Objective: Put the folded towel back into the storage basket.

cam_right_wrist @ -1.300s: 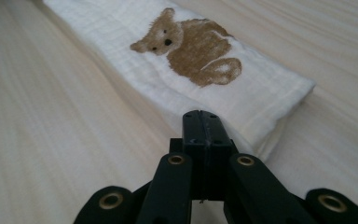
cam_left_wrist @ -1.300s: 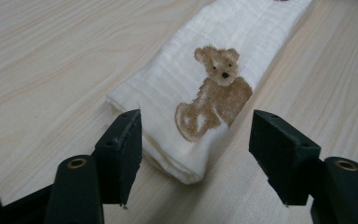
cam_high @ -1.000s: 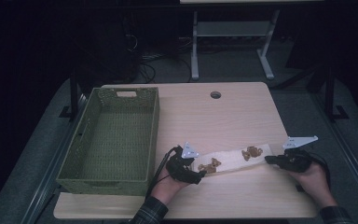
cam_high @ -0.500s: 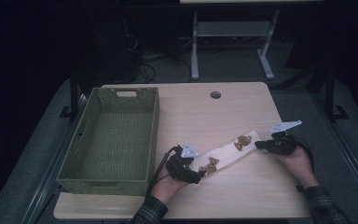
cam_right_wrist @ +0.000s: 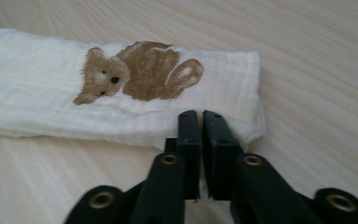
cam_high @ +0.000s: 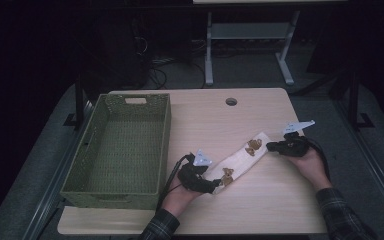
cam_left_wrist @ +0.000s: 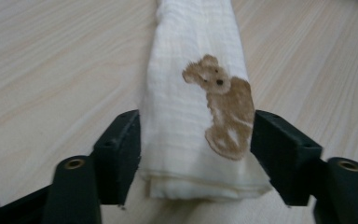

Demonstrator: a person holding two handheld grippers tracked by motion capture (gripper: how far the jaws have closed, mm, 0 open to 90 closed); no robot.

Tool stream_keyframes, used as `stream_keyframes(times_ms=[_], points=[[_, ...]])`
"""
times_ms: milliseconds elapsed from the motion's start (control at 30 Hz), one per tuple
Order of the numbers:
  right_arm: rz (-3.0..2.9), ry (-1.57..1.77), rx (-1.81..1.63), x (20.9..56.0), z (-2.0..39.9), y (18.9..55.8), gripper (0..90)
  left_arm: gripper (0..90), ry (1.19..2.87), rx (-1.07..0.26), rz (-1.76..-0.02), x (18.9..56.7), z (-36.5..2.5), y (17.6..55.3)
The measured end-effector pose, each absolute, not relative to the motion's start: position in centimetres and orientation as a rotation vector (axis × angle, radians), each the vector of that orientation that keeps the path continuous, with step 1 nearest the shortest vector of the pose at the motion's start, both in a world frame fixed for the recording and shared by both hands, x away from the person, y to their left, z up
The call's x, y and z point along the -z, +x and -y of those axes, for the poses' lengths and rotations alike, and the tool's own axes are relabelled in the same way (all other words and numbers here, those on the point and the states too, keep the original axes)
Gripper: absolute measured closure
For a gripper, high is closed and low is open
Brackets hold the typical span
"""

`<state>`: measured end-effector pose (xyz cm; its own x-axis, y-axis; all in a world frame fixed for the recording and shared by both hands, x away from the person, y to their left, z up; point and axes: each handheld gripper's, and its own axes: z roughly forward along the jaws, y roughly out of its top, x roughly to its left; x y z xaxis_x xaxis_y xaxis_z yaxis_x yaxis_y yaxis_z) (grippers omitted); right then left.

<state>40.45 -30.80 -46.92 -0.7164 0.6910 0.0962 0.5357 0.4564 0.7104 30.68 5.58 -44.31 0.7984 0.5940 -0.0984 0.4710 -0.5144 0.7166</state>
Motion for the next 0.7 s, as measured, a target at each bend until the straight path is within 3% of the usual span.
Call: stream_keyframes(times_ms=[100,333,700], points=[[-2.492,1.062,-1.153,46.3,31.3,39.8,69.5,50.9,2.199,-0.235,-0.794,44.2,-5.5,31.6],[-2.503,1.049,-1.212,45.3,31.7,38.7,54.9,89.3,2.223,-0.29,-0.847,43.8,-4.9,33.2],[-2.495,1.041,-1.215,45.3,31.5,38.8,40.7,89.5,2.32,-0.203,-0.869,45.5,-4.1,33.5]])
